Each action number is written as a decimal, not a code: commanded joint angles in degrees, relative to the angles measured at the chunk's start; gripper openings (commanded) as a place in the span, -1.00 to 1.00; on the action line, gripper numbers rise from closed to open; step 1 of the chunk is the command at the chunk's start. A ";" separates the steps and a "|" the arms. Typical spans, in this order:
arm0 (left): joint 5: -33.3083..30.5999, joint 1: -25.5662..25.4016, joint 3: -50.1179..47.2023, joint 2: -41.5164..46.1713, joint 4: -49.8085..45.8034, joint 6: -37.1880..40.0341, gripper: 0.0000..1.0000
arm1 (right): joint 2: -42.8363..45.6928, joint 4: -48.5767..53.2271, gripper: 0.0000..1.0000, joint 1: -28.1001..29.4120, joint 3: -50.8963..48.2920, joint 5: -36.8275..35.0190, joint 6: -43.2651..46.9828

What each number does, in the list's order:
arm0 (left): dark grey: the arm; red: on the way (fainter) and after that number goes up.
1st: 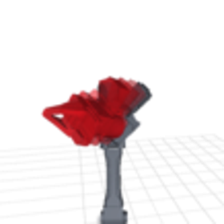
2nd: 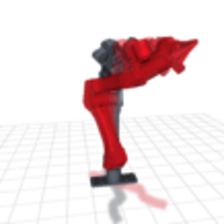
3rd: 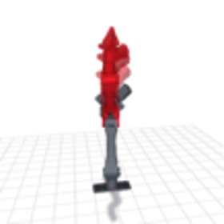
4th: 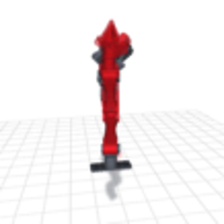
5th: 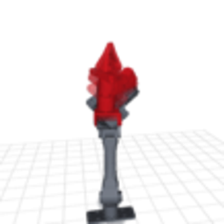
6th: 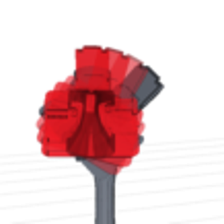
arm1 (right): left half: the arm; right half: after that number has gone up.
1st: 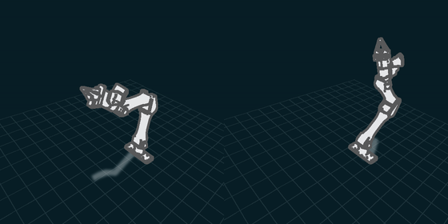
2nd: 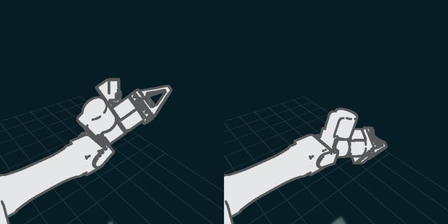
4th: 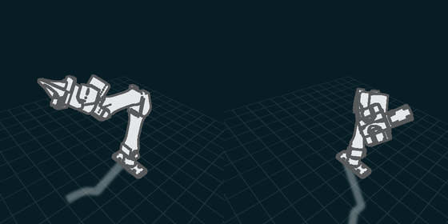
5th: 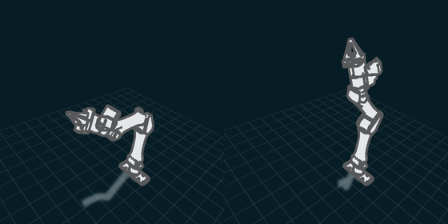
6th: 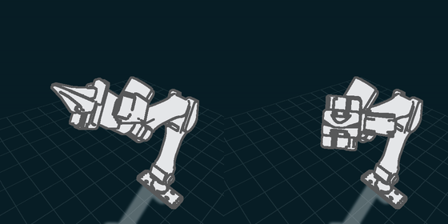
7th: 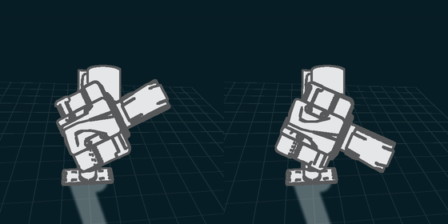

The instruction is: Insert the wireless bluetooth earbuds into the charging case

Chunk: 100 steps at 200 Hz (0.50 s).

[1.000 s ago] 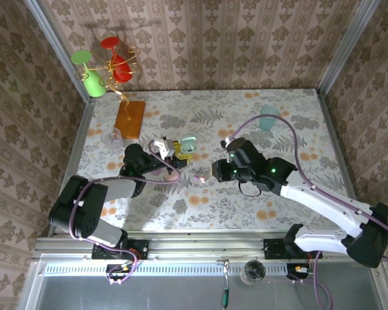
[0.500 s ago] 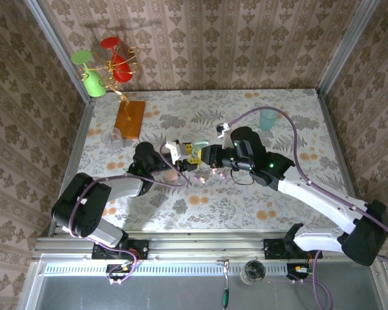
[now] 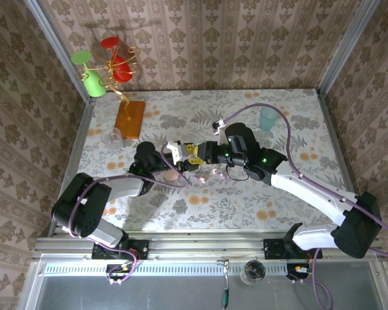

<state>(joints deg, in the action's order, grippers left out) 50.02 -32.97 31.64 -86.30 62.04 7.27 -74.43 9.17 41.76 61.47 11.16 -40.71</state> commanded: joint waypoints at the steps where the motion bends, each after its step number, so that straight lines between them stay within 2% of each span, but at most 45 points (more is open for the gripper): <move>1: -0.72 -0.16 1.28 -0.05 1.32 0.05 -0.47 | -1.01 0.85 -0.67 -0.27 2.03 -0.63 0.47; 35: -2.37 -0.09 1.83 -0.03 1.19 -0.60 -0.48 | -2.39 1.03 -0.65 -0.24 1.95 1.27 -0.07; 67: -2.21 -0.06 2.12 -0.08 1.11 -1.13 -0.48 | -2.84 2.01 -0.64 -0.21 1.57 -0.05 0.06; 100: -1.51 -0.07 2.07 0.26 1.24 -1.75 -0.48 | -2.35 4.49 -0.49 -0.25 2.08 -3.93 -0.53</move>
<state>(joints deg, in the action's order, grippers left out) 47.90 -32.93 31.70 -86.41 61.58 7.09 -76.51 9.37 41.71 61.93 10.87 -40.86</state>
